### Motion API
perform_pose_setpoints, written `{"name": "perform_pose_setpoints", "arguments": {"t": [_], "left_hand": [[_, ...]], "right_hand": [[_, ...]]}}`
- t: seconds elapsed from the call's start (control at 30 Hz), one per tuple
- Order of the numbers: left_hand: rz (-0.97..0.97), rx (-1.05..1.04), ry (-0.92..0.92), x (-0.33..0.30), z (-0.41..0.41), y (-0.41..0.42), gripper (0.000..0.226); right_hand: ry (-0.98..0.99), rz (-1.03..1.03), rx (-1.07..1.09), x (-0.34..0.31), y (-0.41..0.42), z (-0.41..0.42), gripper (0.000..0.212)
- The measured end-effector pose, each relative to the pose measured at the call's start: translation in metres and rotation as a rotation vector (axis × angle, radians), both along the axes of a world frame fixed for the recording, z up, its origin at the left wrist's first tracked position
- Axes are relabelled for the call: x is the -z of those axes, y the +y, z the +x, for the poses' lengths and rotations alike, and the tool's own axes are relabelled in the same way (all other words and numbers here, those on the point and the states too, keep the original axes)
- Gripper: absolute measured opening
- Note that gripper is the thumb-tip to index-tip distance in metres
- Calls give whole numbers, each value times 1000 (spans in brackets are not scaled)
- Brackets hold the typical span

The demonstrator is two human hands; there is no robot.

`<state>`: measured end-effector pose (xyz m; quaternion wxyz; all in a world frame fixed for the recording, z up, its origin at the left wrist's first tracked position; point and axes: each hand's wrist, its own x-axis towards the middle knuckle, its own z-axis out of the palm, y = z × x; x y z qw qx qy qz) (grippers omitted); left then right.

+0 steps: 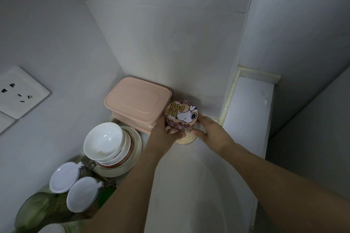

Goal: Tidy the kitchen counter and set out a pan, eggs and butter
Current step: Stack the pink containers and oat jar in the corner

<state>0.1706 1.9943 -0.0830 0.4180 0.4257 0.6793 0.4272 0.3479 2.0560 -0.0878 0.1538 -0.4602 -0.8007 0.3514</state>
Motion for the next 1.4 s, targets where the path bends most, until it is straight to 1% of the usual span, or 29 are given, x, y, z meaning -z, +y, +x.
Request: {"name": "perform_pose_setpoints", "arguments": {"t": [0.07,0.17,0.27,0.37,0.5,0.57,0.63,0.77,0.87,1.0,1.17,1.4], "left_hand": [[-4,-19,45,0,4,-2,72],[6,-70,146,0,15,-12,74],[-56,-97,237,-7,24,-27,65],[-127,-40,409,-27,28,-48,65],[-120,3,621,-63,25,-70,57],[-125,18,715,-83,21,-83,56],[-148,11,768,-103,14,-98,54],[-196,-41,907,-148,-8,-133,50],[-194,-116,1009,-181,-24,-158,52],[-248,-226,1066,-207,-48,-210,56],[-278,-387,1079,-219,-63,-295,57],[-351,-625,1042,-234,-64,-454,56]], "right_hand": [[-7,1,26,-1,-3,0,59],[-12,-9,69,-4,-14,-2,56],[4,23,105,-11,-29,0,51],[93,128,158,-30,-44,7,47],[194,194,209,-60,-57,11,49],[232,237,195,-77,-63,8,50],[270,271,165,-91,-70,0,50],[355,300,87,-123,-88,-22,49],[360,358,-3,-142,-99,-43,50],[411,326,-142,-162,-136,-79,51],[444,333,-293,-184,-201,-119,50],[453,307,-544,-217,-340,-154,53]]}}
